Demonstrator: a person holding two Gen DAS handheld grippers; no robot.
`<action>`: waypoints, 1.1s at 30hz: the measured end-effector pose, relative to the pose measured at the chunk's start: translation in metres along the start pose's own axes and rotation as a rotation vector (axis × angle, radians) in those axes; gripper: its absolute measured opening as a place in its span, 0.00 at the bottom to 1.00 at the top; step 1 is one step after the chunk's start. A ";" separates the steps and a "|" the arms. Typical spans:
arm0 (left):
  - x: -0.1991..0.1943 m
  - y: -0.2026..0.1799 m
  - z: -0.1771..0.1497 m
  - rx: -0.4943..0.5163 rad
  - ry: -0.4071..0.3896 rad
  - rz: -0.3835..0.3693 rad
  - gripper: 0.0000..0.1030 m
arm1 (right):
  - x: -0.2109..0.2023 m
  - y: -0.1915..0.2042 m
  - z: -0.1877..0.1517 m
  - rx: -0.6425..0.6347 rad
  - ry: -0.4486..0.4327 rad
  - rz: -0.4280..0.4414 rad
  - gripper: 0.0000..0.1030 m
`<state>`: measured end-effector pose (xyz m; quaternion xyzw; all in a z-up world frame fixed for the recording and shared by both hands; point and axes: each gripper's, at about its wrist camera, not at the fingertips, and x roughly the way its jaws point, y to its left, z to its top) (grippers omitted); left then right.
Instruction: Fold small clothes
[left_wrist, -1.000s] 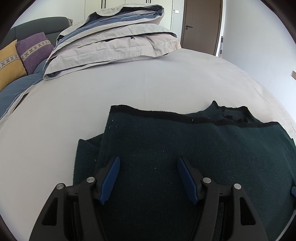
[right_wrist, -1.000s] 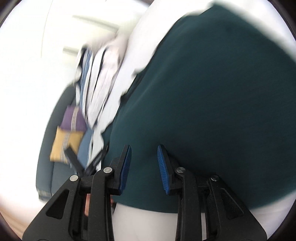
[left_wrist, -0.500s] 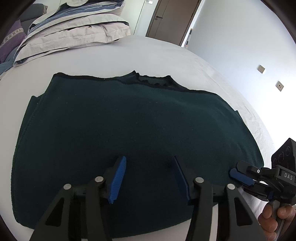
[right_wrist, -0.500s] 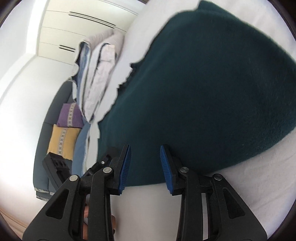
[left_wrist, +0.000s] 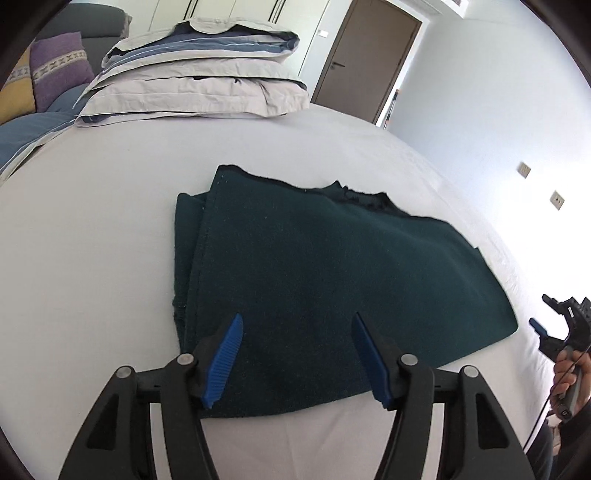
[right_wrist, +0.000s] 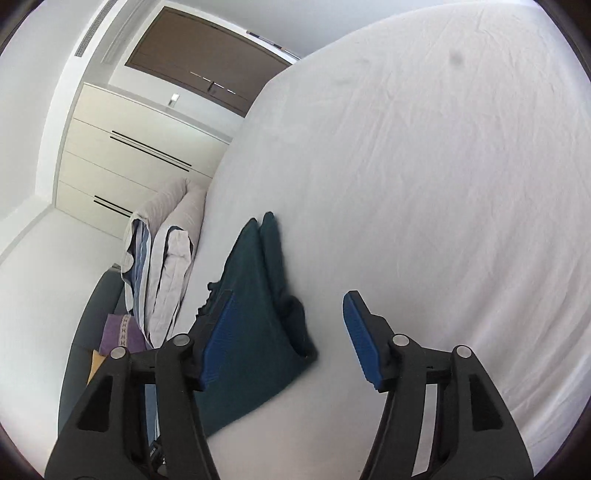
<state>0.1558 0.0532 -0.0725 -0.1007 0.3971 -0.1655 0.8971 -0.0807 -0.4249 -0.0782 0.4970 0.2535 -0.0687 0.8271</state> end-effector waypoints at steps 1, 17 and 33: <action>0.001 -0.005 0.002 0.000 0.002 -0.014 0.63 | 0.003 0.002 0.001 0.000 0.012 0.001 0.57; 0.057 -0.049 0.001 -0.045 0.117 -0.088 0.63 | 0.087 0.034 -0.036 0.066 0.161 -0.088 0.55; 0.067 -0.040 0.004 -0.096 0.130 -0.101 0.63 | 0.132 0.045 -0.046 0.120 0.224 -0.066 0.26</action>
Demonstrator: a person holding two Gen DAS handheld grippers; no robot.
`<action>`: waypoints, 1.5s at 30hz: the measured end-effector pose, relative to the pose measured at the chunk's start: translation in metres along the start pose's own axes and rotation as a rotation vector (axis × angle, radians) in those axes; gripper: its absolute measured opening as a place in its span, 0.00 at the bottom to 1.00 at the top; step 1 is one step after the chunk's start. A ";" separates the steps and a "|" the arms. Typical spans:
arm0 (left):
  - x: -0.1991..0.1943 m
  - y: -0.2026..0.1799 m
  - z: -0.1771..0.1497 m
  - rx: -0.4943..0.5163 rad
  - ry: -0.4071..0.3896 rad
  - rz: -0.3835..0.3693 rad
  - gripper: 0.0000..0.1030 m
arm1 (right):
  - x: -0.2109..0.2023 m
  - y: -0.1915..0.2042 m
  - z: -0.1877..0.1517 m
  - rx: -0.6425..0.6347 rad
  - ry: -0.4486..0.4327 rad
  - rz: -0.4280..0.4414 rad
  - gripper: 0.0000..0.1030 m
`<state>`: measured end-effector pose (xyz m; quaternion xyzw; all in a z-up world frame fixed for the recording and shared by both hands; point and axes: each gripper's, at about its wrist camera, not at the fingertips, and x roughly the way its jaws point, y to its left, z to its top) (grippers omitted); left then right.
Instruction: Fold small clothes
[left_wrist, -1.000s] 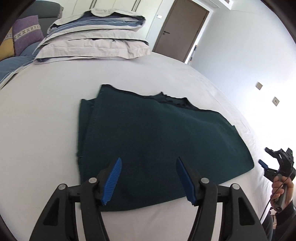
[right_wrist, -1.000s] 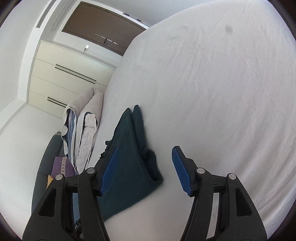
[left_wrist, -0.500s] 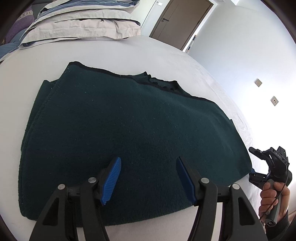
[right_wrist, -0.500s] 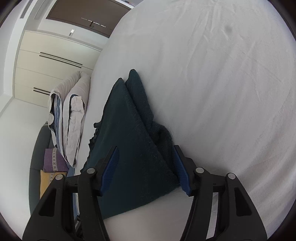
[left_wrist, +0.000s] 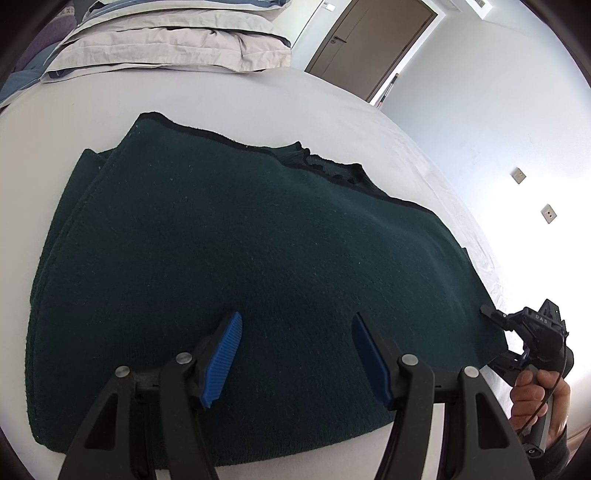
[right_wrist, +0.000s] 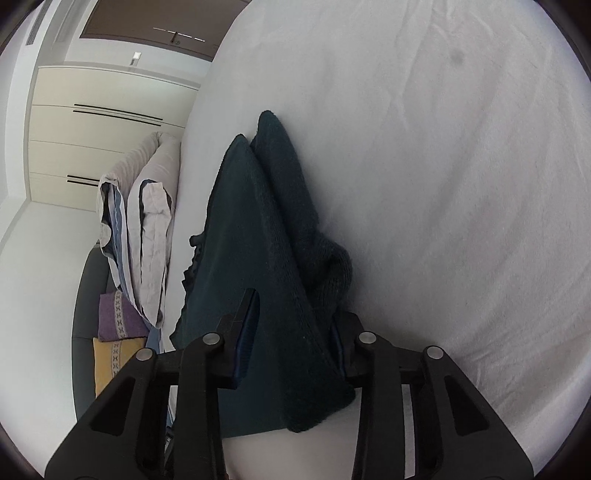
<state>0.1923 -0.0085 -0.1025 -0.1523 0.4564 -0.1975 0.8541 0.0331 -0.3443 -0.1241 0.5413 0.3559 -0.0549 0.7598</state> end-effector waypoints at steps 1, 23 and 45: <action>0.000 0.000 0.001 -0.003 0.003 0.001 0.63 | 0.001 -0.001 0.000 0.010 -0.006 -0.004 0.21; -0.005 0.050 0.035 -0.309 0.031 -0.286 0.68 | 0.102 0.224 -0.174 -0.988 0.095 -0.186 0.10; 0.069 -0.011 0.084 -0.261 0.265 -0.323 0.14 | 0.086 0.200 -0.219 -1.239 -0.026 -0.278 0.41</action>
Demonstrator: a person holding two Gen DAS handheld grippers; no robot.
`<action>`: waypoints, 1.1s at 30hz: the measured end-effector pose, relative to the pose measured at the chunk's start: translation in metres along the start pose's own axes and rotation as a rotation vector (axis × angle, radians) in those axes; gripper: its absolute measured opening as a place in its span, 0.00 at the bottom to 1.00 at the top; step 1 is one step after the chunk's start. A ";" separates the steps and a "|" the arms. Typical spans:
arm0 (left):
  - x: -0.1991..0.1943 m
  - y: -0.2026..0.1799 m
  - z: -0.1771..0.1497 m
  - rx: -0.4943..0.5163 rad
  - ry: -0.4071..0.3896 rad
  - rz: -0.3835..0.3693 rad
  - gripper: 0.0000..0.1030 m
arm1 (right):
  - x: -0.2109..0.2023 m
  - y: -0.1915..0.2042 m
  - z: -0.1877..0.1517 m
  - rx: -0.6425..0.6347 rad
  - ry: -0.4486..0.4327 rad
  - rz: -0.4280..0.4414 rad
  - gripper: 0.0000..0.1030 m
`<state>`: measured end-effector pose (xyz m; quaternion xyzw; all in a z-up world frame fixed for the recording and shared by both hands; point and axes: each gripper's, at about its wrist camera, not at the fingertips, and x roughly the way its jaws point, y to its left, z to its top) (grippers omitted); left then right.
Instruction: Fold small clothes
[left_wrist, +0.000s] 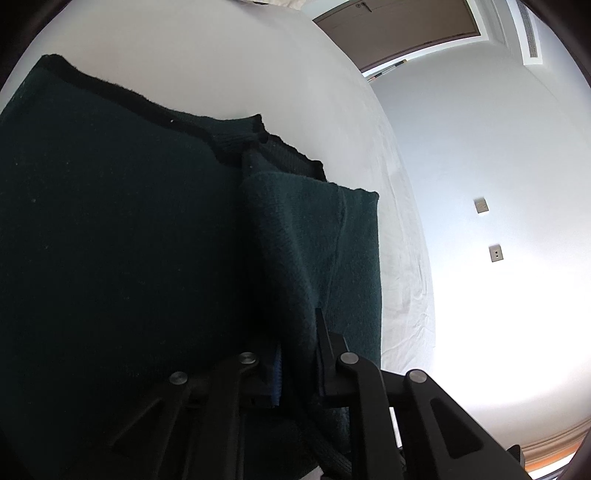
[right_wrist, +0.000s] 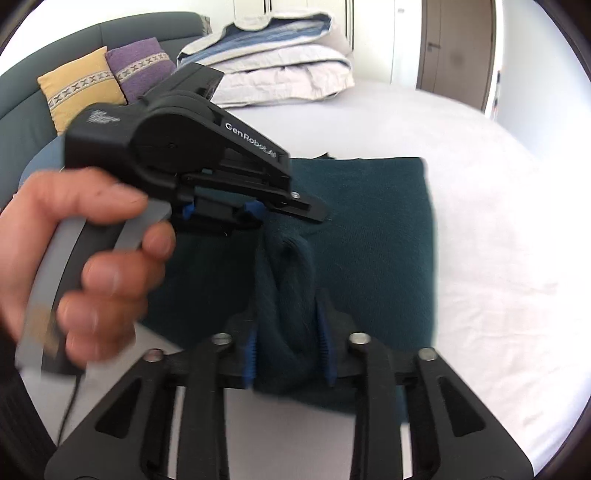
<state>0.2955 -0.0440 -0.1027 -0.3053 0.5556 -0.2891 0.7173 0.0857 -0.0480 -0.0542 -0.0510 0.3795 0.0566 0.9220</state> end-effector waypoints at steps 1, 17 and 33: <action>-0.001 0.001 0.001 -0.006 0.000 -0.004 0.14 | -0.008 -0.001 -0.005 -0.004 -0.029 -0.011 0.49; -0.049 0.012 0.009 0.035 -0.009 0.007 0.13 | -0.024 0.063 -0.031 -0.287 -0.161 -0.086 0.09; -0.133 0.083 0.041 0.039 -0.054 0.124 0.13 | 0.003 0.105 -0.027 -0.356 -0.167 0.158 0.09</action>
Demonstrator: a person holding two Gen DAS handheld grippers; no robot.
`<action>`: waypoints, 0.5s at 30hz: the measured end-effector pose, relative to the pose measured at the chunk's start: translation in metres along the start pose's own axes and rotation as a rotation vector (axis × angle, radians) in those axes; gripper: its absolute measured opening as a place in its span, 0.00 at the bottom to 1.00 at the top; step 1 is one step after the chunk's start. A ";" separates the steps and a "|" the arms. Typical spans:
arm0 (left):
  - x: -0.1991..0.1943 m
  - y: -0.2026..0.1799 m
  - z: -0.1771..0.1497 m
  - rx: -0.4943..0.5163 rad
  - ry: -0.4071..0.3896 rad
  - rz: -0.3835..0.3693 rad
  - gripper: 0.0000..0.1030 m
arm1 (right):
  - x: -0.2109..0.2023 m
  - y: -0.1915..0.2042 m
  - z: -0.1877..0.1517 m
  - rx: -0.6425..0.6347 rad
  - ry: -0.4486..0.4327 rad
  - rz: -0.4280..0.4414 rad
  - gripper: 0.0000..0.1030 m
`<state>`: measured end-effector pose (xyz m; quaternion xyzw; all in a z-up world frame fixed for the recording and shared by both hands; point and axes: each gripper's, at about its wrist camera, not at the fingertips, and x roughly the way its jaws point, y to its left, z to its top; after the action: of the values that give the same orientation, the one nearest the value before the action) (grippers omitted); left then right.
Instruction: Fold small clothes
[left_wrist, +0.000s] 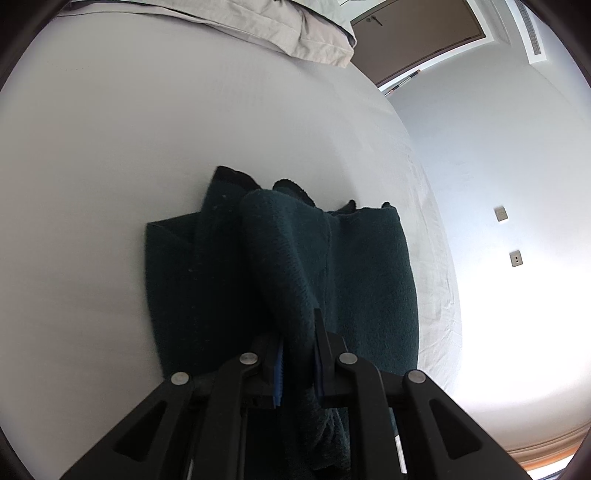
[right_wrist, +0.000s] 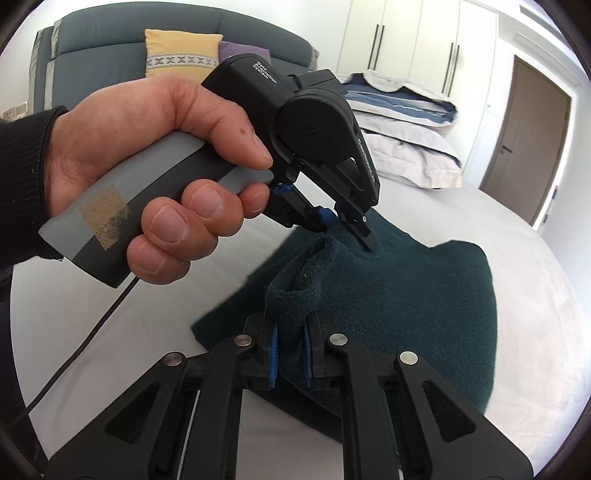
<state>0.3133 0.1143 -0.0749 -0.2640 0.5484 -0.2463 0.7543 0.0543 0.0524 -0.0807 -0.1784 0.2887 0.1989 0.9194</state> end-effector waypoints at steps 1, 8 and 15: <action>-0.002 0.006 0.001 -0.007 -0.001 0.001 0.13 | 0.001 0.002 -0.001 0.002 0.004 0.010 0.09; -0.001 0.029 0.002 -0.018 -0.002 0.016 0.13 | 0.005 0.006 -0.022 0.024 0.050 0.065 0.09; 0.005 0.038 -0.007 -0.040 -0.033 -0.007 0.18 | -0.003 -0.021 -0.050 0.105 0.111 0.152 0.19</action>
<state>0.3113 0.1379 -0.1052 -0.2852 0.5397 -0.2335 0.7569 0.0393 0.0121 -0.1129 -0.1181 0.3620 0.2425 0.8923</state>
